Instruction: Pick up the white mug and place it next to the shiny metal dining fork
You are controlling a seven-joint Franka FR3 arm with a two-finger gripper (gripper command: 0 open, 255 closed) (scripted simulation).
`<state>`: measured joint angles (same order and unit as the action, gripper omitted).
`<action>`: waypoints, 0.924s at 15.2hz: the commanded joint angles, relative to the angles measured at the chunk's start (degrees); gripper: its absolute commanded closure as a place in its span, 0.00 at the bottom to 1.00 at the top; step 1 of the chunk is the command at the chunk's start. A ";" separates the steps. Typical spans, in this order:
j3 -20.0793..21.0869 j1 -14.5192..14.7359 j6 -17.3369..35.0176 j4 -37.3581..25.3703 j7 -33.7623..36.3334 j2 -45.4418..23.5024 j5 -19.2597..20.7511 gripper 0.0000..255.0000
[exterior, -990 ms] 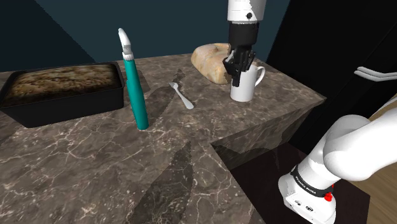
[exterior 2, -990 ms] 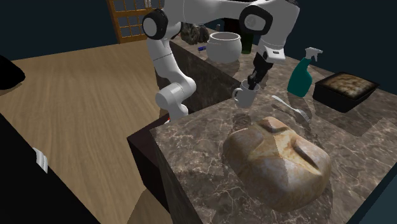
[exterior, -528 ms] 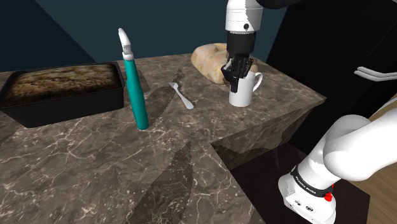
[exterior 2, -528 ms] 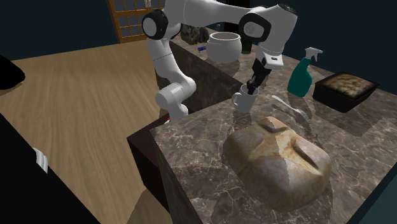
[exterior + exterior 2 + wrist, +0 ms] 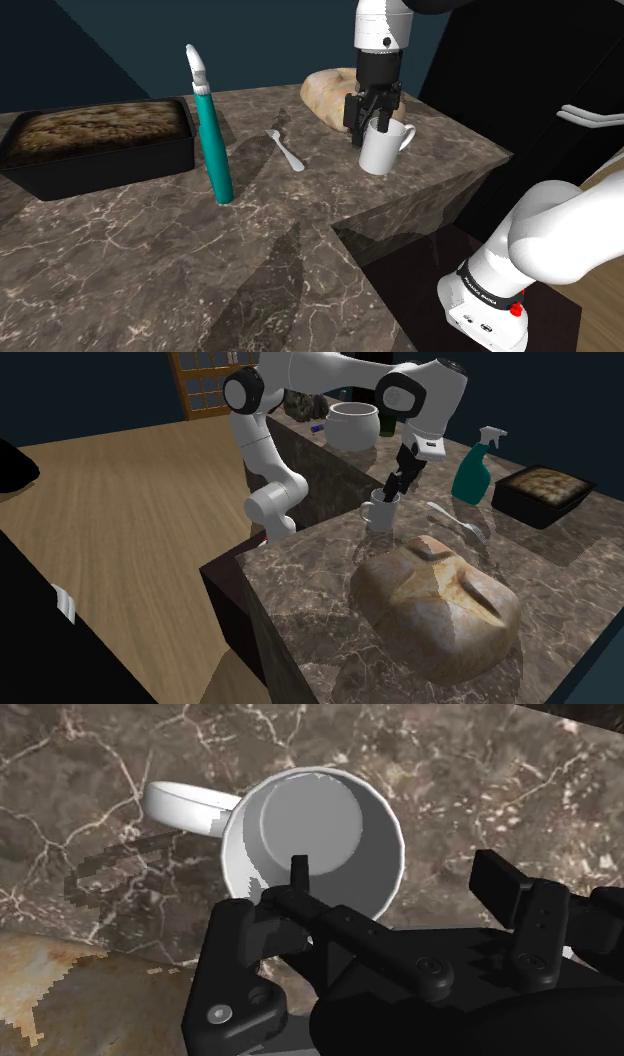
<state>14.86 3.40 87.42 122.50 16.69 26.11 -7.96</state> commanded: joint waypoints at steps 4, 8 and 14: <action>-0.18 -0.23 -3.59 -4.89 0.27 -1.32 0.39 0.00; -0.29 -0.43 -6.81 -9.52 0.55 -2.74 0.72 0.00; -0.29 -0.43 -6.79 -9.51 0.54 -2.75 0.73 0.00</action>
